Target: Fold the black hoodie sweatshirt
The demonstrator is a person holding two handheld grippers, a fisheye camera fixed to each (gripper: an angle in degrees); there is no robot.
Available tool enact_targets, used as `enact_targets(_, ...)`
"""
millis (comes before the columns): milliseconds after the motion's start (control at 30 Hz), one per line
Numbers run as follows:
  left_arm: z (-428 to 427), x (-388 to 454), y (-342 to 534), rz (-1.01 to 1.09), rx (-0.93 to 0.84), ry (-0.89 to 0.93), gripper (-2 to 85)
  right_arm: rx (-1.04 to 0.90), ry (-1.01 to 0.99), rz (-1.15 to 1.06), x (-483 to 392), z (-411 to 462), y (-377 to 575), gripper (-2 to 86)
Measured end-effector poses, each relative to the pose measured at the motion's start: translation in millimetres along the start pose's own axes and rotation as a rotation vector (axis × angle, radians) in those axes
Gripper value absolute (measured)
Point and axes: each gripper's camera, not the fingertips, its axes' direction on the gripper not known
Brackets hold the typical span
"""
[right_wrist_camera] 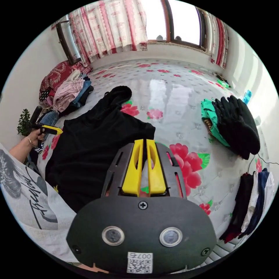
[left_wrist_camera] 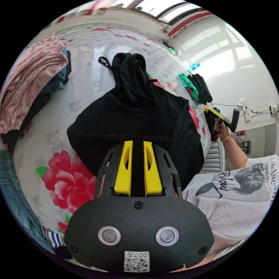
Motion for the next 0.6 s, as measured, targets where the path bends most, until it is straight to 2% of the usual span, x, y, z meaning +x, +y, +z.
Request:
enact_targets(133,9.0,-31.2,-63.1,-0.09,0.013,-0.076,6.5,-0.027,-0.083,-0.086,0.7,52.8,-92.6,3.7)
enact_targets(267,11.7,-42.0,-105.2,-0.065,0.03,-0.108,6.5,-0.081,-0.114,-0.153,-5.3,121.4,-185.0,5.4)
enact_targets(400,16.5,-51.8,-115.4,-0.055,0.029,-0.1,6.4,-0.163,-0.103,-0.147,-4.0,185.0,-248.9,6.4)
enact_targets(533,20.3,-69.6,-107.8,-0.094,0.033,-0.048,6.3,-0.31,-0.179,-0.111,-5.2,227.9,-276.1,2.9)
enact_targets(600,17.4,-75.8,-103.3,-0.102,0.049,-0.033,6.3,-0.222,-0.25,-0.183,-22.7,210.8,-289.9,1.5)
